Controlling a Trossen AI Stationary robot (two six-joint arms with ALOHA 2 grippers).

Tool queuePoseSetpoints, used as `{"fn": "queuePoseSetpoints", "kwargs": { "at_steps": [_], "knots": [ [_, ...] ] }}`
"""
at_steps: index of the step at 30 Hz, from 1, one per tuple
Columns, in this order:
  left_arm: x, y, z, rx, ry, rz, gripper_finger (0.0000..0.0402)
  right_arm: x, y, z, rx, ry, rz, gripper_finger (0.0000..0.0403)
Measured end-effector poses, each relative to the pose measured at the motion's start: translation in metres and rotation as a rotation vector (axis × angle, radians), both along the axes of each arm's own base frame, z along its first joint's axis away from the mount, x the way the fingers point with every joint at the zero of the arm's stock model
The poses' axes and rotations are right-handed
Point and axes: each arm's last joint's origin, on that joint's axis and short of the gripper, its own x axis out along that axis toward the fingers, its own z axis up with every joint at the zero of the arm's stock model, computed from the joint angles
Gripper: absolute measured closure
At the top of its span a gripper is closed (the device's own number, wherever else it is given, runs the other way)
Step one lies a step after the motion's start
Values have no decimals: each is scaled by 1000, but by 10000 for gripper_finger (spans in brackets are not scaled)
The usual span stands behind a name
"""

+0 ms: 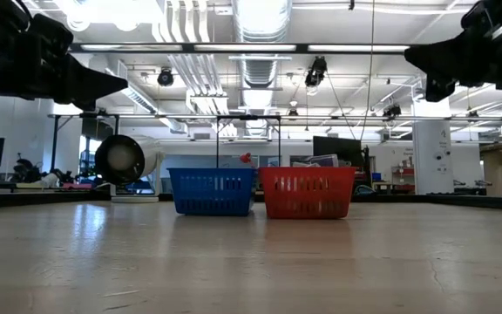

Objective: Pick & Place Office items
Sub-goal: Return to Home Position

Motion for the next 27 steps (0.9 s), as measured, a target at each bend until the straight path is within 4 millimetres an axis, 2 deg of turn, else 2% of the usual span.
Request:
{"fn": "queuePoseSetpoints", "kwargs": {
  "at_steps": [27],
  "knots": [
    [0,0,-1,-36,2,-4,399,1,0,-3,-22,37,-5,394]
  ]
}}
